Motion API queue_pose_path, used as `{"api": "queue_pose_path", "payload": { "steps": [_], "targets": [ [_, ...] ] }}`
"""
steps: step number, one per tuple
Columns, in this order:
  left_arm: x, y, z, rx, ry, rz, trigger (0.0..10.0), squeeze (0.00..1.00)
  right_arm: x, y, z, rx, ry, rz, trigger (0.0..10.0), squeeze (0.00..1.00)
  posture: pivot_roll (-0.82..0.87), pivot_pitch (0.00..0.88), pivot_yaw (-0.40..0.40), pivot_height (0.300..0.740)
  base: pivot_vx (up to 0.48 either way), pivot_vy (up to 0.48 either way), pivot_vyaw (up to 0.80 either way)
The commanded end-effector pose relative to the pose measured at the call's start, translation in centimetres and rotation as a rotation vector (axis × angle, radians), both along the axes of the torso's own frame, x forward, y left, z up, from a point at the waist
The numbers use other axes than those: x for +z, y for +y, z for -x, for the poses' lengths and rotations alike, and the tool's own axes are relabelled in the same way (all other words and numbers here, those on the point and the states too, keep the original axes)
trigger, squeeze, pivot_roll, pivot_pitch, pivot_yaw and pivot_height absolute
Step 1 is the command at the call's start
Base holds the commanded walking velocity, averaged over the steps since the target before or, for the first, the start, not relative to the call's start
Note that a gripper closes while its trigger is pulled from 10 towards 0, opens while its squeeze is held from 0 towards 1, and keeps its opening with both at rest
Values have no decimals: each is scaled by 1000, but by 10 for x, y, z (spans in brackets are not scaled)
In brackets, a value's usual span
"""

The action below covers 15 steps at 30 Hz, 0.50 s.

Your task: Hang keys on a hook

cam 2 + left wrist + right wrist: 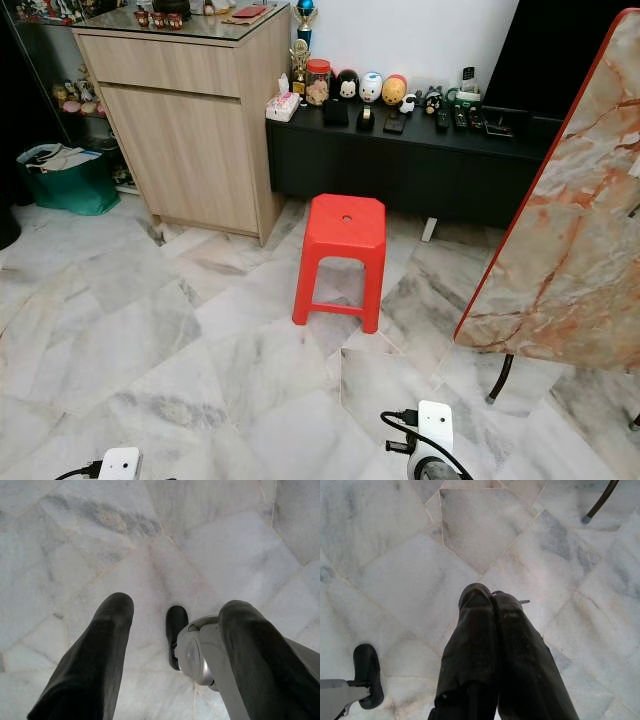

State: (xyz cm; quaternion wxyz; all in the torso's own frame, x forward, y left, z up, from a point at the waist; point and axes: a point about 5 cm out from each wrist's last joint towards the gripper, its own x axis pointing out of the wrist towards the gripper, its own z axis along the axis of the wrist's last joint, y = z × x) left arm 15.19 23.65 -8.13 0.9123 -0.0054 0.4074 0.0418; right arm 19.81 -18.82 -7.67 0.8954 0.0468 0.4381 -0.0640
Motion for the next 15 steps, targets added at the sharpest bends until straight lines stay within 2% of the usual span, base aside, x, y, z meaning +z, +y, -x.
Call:
{"api": "queue_pose_path", "payload": {
  "steps": [1,15],
  "targets": [
    [-1,1,3,2,21,2,10000,0,-1,-1,1,1,8,8,10000,0,107,0,-66,740,0,0,0],
    [-2,0,4,-5,25,4,10000,0,-1,-1,2,1,2,-6,10000,0,109,0,-68,740,0,0,0]
  ]
}}
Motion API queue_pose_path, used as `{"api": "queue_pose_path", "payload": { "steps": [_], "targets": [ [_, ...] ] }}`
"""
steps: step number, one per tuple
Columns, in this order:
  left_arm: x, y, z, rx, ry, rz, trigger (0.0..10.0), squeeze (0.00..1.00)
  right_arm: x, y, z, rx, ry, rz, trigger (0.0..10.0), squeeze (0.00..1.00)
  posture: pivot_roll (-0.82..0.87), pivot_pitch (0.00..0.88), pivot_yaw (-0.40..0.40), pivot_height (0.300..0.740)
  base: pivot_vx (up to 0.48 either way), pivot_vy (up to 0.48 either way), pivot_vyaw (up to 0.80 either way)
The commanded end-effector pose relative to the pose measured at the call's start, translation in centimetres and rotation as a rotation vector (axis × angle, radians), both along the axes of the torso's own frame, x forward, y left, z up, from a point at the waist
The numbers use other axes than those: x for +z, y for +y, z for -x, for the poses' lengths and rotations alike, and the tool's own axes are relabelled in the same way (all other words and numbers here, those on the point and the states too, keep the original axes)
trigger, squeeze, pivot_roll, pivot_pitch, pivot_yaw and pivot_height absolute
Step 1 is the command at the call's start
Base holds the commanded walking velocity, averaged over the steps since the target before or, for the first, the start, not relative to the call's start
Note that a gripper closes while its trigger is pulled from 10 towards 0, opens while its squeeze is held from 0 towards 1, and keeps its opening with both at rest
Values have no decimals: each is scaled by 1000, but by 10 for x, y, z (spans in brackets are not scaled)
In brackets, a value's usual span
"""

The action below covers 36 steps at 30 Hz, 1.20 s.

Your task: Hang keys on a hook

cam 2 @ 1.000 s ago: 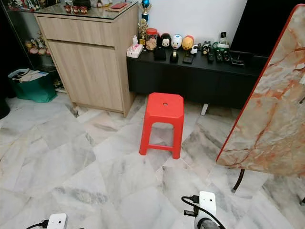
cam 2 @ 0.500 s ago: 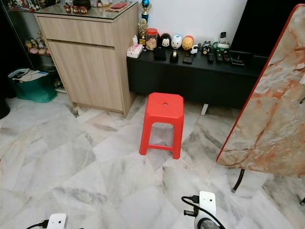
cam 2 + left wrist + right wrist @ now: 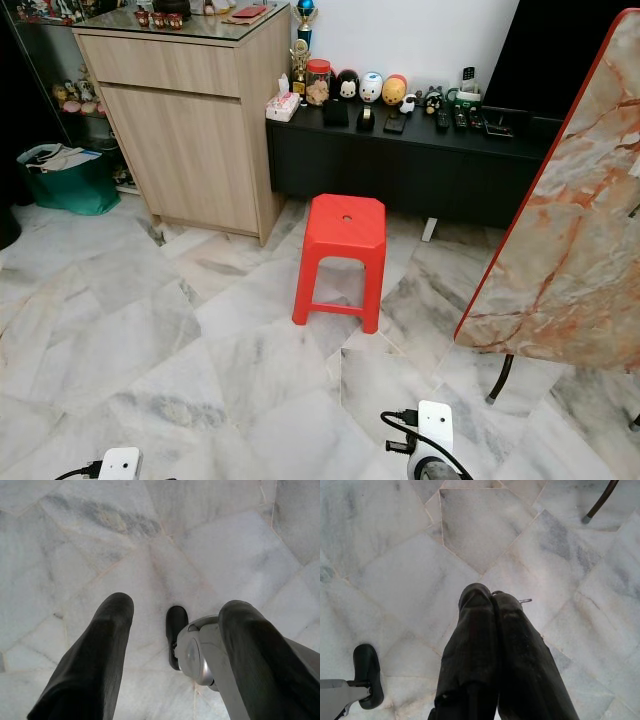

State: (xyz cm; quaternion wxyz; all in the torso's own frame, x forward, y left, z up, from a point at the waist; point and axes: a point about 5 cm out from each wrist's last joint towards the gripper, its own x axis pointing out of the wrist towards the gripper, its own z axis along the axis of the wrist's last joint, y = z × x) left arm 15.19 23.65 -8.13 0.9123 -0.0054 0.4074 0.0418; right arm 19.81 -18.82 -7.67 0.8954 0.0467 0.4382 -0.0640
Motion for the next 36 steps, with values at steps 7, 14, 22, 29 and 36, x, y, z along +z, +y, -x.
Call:
{"api": "queue_pose_path", "payload": {
  "steps": [7,14,22,29,36],
  "targets": [
    [-2,0,3,-18,24,5,10000,0,-1,-1,1,0,0,-7,10000,0,108,0,-68,740,0,-46,0],
    [-1,0,2,-16,23,9,10000,0,0,0,1,-2,-3,-11,10000,0,112,0,-70,740,0,-371,0],
    [-1,0,2,-15,21,10,10000,0,0,-1,1,-2,-3,-12,10000,0,112,0,-71,740,0,-372,0],
    [-1,0,2,-14,20,11,10000,0,0,0,0,-3,-3,-12,10000,0,113,0,-71,740,0,-373,0],
    [-1,0,1,-12,19,14,10000,0,0,0,0,-1,-1,-13,10000,0,115,0,-72,740,0,-371,0]
  ]
}}
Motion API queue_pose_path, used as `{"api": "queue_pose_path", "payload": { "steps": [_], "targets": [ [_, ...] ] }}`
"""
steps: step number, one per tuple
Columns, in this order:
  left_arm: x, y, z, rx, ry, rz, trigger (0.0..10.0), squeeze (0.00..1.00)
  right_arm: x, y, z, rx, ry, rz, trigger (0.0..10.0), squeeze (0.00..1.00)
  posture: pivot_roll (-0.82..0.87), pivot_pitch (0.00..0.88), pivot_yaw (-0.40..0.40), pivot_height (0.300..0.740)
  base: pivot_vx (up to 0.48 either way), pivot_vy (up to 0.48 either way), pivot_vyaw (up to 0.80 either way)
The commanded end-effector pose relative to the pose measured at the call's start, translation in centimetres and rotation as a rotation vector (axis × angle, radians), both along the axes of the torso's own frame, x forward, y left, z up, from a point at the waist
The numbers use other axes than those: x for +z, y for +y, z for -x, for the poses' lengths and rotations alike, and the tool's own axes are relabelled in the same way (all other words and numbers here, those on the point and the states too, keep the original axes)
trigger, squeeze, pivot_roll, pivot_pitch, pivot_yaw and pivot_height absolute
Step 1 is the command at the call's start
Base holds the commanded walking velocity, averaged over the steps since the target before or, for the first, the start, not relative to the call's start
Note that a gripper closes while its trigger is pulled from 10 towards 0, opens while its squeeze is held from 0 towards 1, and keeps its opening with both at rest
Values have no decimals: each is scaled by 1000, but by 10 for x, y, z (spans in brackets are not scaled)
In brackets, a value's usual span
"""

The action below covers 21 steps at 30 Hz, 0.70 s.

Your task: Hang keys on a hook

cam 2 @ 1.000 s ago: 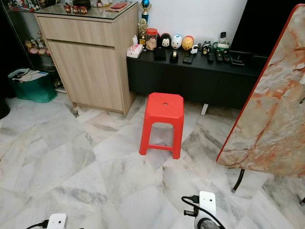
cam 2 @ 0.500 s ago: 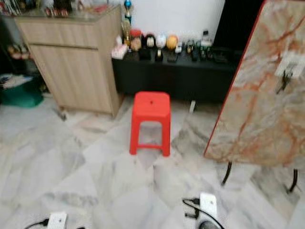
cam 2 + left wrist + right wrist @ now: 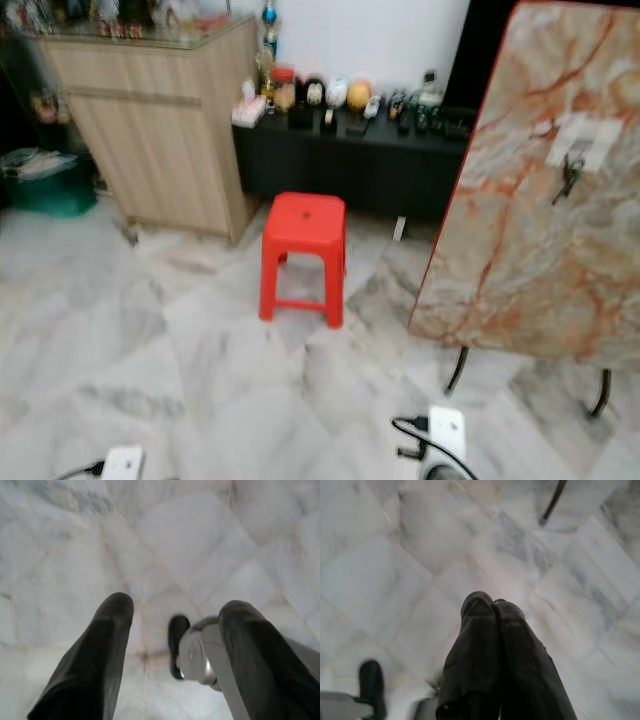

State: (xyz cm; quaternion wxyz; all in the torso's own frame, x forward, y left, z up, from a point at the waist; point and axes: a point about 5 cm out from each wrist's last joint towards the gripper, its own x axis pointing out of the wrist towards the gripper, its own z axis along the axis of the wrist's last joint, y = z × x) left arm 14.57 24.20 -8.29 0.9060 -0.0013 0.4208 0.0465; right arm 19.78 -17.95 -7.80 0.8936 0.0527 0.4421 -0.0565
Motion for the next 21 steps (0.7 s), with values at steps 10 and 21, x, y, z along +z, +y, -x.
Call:
{"api": "queue_pose_path", "payload": {
  "steps": [10,21],
  "targets": [
    [1,-5,-4,-21,-10,23,10000,0,1,-8,0,-10,-6,3,10000,0,113,0,-67,740,0,-371,0],
    [0,-6,-3,-22,-8,24,10000,0,1,-9,1,-9,-4,4,10000,0,116,0,-70,740,0,-371,0]
  ]
}}
